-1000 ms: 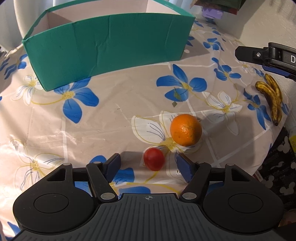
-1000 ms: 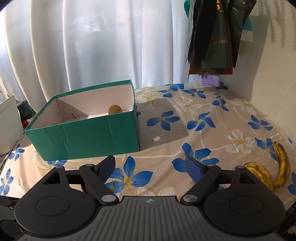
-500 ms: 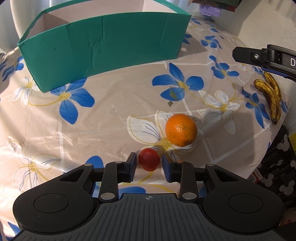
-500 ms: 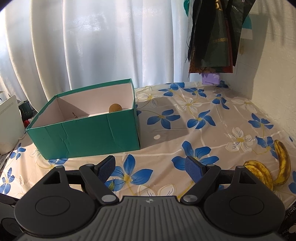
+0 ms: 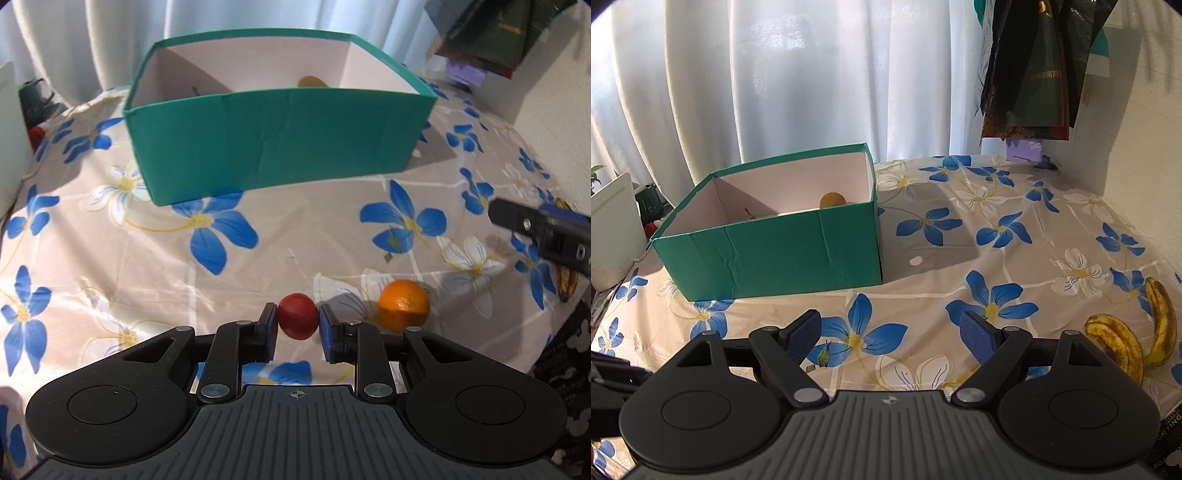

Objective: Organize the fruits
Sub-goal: 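Close the left gripper on the red cherry tomato on the cloth, then lift the tomato with the left gripper while the right gripper closes on the orange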

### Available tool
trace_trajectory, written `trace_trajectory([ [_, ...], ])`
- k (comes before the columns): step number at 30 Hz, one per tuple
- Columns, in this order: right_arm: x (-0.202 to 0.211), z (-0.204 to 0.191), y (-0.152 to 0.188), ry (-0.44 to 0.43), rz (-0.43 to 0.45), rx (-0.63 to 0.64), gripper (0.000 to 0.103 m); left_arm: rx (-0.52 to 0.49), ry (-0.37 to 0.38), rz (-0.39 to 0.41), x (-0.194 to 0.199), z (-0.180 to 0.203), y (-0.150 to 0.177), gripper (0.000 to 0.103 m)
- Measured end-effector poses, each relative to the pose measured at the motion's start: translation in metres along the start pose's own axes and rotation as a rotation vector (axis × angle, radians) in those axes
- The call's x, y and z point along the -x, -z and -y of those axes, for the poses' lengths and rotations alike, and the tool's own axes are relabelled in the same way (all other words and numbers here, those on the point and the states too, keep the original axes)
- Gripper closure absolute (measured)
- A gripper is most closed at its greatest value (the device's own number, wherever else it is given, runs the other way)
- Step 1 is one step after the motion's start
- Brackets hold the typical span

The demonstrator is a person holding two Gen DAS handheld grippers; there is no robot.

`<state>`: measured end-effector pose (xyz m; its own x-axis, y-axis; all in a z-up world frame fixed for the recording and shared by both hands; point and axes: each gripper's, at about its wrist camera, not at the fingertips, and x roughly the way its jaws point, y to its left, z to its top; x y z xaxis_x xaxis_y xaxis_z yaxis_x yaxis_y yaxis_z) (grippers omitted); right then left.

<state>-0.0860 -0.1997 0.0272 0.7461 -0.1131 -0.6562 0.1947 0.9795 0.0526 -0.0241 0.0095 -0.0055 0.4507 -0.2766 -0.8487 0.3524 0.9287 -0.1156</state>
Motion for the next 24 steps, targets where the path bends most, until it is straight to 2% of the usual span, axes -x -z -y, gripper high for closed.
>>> trace_trajectory([
  [4, -0.004, -0.017, 0.010, -0.044, -0.055, 0.055, 0.020, 0.080, -0.069, 0.019, 0.007, -0.018, -0.003, 0.076],
  [7, -0.009, -0.034, 0.018, -0.088, -0.096, 0.111, 0.026, 0.119, -0.093, 0.016, 0.009, -0.029, -0.004, 0.076],
  [13, -0.017, -0.059, 0.025, -0.130, -0.146, 0.174, 0.032, 0.141, -0.110, -0.008, 0.008, -0.039, 0.000, 0.076],
  [24, -0.033, -0.077, 0.031, -0.143, -0.207, 0.220, 0.032, 0.158, -0.135, -0.021, 0.006, -0.048, -0.001, 0.076],
])
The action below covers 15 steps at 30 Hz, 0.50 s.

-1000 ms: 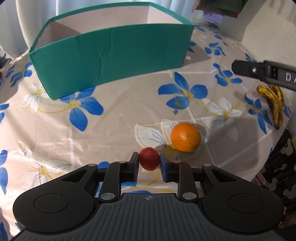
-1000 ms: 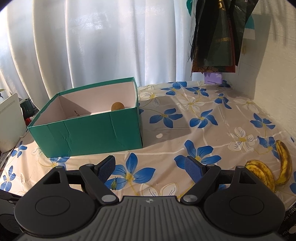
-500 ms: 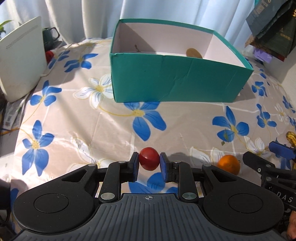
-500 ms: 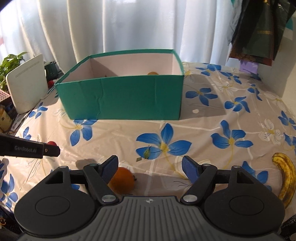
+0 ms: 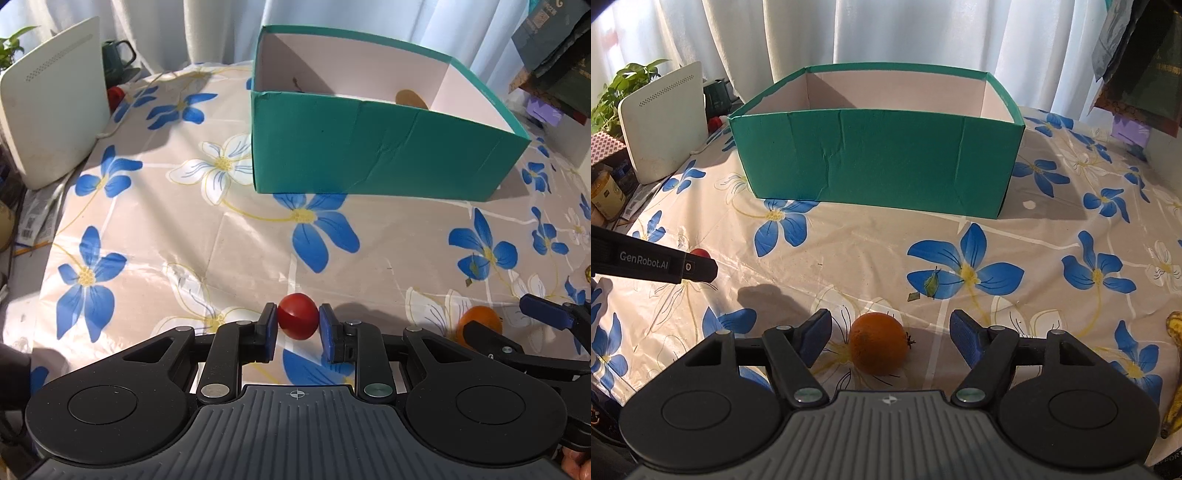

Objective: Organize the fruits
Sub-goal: 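Lift the tomato with the left gripper while the right gripper closes on the orange, then carry the tomato and the orange over the teal box with both grippers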

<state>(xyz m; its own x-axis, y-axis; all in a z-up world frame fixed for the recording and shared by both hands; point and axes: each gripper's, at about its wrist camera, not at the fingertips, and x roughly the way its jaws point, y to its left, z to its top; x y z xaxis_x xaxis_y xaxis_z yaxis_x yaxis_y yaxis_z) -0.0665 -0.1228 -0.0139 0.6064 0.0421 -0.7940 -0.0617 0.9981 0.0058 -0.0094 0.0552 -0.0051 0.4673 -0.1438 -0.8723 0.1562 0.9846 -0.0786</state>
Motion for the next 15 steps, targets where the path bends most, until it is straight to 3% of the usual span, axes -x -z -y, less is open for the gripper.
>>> trace_trajectory([
  [9, -0.019, -0.005, 0.000, -0.027, -0.072, 0.010, 0.052, 0.001, -0.010, -0.014, -0.005, -0.005, -0.004, 0.076],
  [15, -0.024, -0.005, -0.001, -0.008, -0.086, 0.025, 0.056, -0.002, -0.011, -0.024, -0.008, -0.005, -0.006, 0.076],
])
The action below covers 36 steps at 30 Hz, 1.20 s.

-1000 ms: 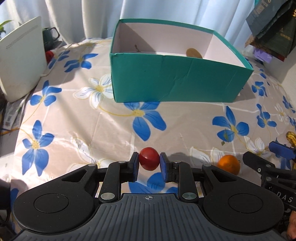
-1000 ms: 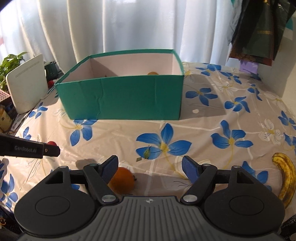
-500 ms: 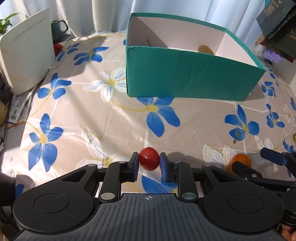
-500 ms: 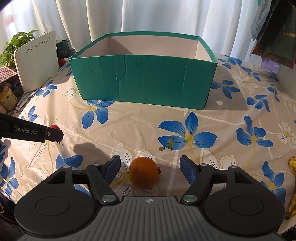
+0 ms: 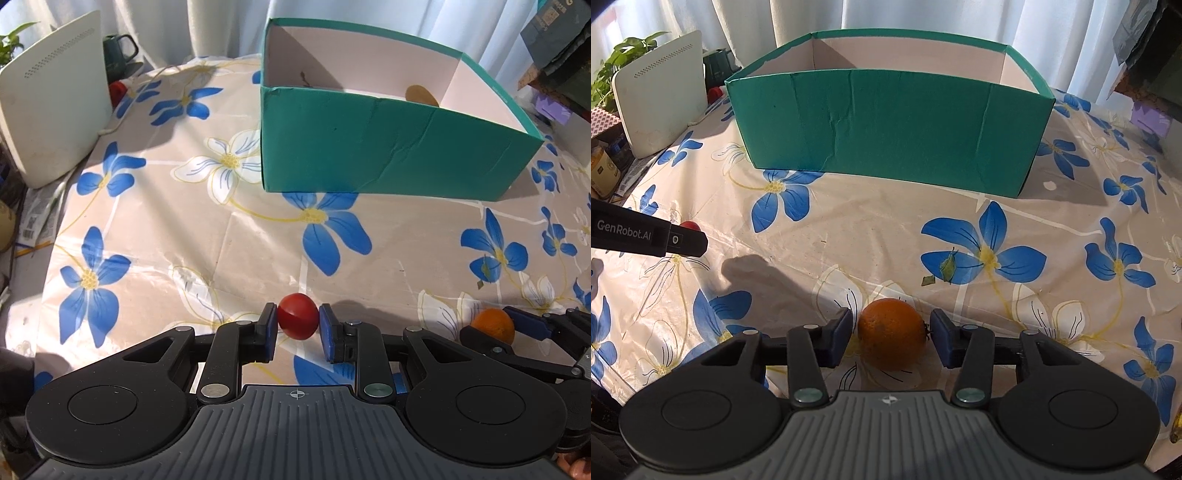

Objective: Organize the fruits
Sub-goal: 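Carry the tomato and the orange over the teal box with both grippers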

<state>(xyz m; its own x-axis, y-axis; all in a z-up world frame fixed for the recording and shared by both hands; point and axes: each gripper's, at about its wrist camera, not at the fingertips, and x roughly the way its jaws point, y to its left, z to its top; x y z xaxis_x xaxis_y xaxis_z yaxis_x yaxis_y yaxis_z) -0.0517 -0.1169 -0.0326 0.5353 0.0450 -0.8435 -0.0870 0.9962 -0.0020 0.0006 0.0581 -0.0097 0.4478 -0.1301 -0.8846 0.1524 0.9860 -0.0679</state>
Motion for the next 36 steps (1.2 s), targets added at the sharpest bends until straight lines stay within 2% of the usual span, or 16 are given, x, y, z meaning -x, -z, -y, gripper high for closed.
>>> trace_trajectory([
  [5, -0.005, 0.002, 0.001, 0.013, -0.022, 0.004, 0.057, -0.017, 0.007, -0.007, -0.003, 0.004, -0.003, 0.076],
  [8, -0.007, 0.003, 0.002, 0.001, -0.029, -0.001, 0.062, -0.026, 0.011, -0.008, -0.004, 0.006, -0.004, 0.076],
  [14, -0.002, 0.006, 0.001, 0.008, -0.004, -0.019, 0.063, -0.040, 0.013, -0.012, -0.006, 0.009, -0.009, 0.076],
  [23, 0.039, 0.029, -0.026, 0.064, 0.163, -0.076, 0.064, -0.095, -0.007, 0.054, 0.012, 0.025, -0.039, 0.076],
  [28, 0.066, 0.041, -0.049, 0.103, 0.297, -0.094, 0.064, -0.125, -0.019, 0.149, 0.032, 0.035, -0.069, 0.076],
  [36, 0.090, 0.056, -0.078, 0.157, 0.426, -0.119, 0.064, -0.077, -0.056, 0.221, 0.041, 0.038, -0.116, 0.076],
])
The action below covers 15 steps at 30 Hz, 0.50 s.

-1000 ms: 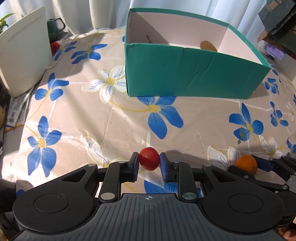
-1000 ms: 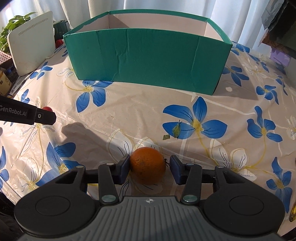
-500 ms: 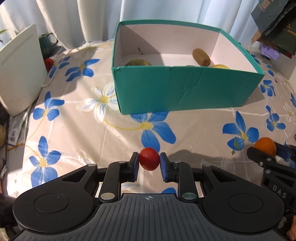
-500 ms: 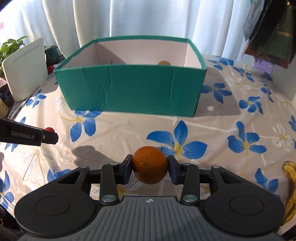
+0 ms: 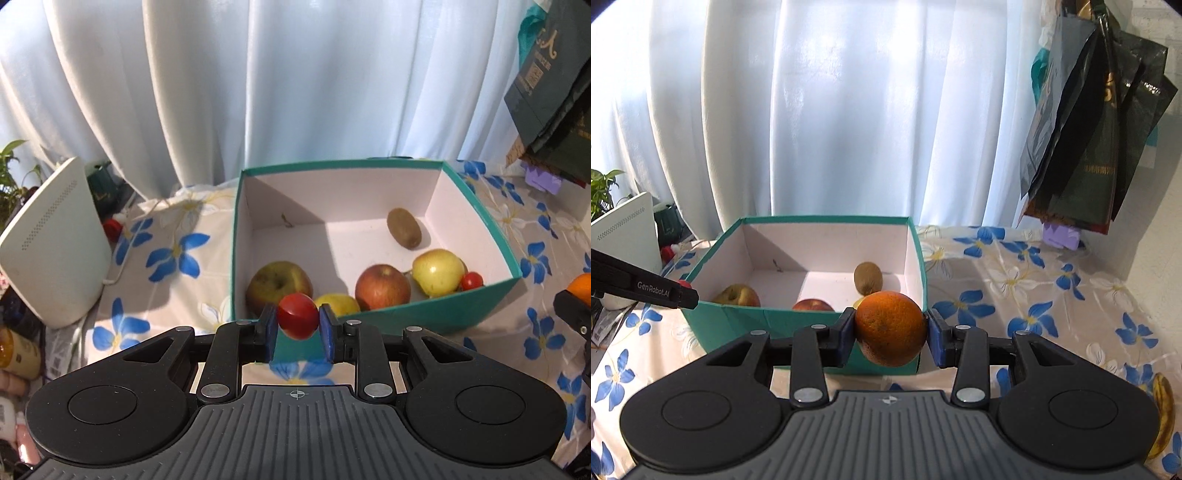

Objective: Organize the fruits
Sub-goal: 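Carry the tomato and the orange over the teal box with both grippers, then lower the tomato into the box and open the left gripper while the right gripper holds the orange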

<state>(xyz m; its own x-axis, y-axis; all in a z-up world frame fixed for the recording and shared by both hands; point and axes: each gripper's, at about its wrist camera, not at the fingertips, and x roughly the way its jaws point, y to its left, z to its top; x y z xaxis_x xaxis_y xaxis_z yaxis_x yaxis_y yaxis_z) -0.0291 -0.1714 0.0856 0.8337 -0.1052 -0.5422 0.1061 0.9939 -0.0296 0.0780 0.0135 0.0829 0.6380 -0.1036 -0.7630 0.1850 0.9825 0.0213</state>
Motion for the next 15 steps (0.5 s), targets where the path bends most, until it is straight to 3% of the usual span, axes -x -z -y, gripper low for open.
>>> trace_trajectory([
  [6, 0.006, 0.005, -0.020, 0.022, 0.086, -0.015, 0.064, 0.019, -0.019, 0.015, -0.009, 0.004, -0.009, 0.076],
  [15, -0.010, -0.005, -0.022, -0.030, 0.074, -0.017, 0.064, 0.014, -0.013, 0.017, -0.025, 0.009, -0.010, 0.076],
])
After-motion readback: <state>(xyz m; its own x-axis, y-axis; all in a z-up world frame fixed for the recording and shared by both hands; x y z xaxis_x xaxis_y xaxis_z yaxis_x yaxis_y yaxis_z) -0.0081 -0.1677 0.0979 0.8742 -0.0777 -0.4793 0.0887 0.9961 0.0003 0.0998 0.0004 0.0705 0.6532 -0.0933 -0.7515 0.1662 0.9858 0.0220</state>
